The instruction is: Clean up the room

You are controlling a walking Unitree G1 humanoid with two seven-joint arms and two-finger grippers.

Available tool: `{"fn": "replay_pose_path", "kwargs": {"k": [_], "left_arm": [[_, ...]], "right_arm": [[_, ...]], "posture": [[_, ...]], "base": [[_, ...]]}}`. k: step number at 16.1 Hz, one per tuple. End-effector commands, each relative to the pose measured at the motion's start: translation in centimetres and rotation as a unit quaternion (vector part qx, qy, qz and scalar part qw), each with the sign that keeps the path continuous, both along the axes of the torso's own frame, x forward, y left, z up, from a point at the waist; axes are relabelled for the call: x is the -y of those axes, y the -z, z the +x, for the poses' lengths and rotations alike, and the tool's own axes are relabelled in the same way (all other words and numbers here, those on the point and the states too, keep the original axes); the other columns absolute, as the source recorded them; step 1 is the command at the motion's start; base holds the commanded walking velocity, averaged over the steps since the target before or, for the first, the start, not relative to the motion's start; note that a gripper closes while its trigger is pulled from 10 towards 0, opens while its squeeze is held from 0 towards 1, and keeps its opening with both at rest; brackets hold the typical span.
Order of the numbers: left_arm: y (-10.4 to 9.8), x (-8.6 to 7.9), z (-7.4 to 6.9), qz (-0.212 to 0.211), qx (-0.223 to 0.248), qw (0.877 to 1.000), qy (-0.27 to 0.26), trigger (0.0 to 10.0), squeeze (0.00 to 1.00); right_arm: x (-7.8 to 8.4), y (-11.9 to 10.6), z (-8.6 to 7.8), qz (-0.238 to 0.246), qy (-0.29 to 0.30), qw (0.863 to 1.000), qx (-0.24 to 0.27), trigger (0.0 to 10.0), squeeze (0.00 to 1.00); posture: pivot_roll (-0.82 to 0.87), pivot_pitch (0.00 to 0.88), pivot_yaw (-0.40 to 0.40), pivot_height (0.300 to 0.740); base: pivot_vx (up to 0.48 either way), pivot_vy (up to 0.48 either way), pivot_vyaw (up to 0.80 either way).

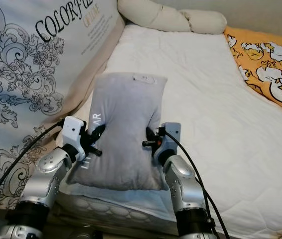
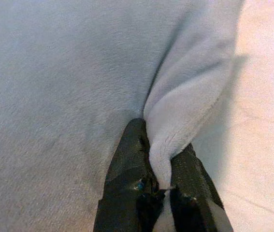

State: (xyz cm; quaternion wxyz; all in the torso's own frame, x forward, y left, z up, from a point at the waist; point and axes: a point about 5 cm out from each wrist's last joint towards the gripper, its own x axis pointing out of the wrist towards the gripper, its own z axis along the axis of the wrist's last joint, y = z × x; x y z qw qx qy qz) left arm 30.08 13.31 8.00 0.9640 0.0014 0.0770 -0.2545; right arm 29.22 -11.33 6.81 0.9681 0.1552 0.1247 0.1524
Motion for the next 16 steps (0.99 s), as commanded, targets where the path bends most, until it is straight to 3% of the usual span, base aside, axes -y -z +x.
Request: {"fn": "replay_pose_path", "kwargs": {"k": [1,13,14,15,16], "left_arm": [[-0.8,0.9,0.2,0.0,0.013,1.0,0.013,0.0,0.0],[-2.1,1.2,0.3,0.006,0.026,1.0,-0.006,0.0,0.0],[-2.5,1.2,0.5,0.016,0.047,0.999,-0.015,4.7,0.0],[-2.5,1.1,0.7,0.036,0.052,0.997,-0.036,10.0,0.0],[-2.6,0.9,0.9,0.061,0.06,0.995,-0.053,10.0,0.0]], "right_arm": [[0.7,-1.0,0.2,-0.002,0.025,0.999,0.026,0.0,0.0],[0.7,-1.4,0.5,-0.016,0.046,0.998,0.03,0.0,0.0],[0.8,-1.4,0.7,-0.034,0.055,0.997,0.034,6.6,0.0],[1.0,-1.3,0.8,-0.049,0.073,0.996,0.028,10.0,0.0],[1.2,-1.4,1.0,-0.039,0.083,0.996,0.022,10.0,0.0]], "posture": [[-0.02,0.0,-0.009,0.74],[-0.02,0.0,-0.008,0.74],[-0.02,0.0,-0.007,0.74],[-0.01,0.0,-0.007,0.74],[0.0,0.0,-0.009,0.74]], "base": [[0.0,0.0,0.0],[0.0,0.0,0.0],[0.0,0.0,0.0],[0.0,0.0,0.0],[0.0,0.0,0.0]]}}
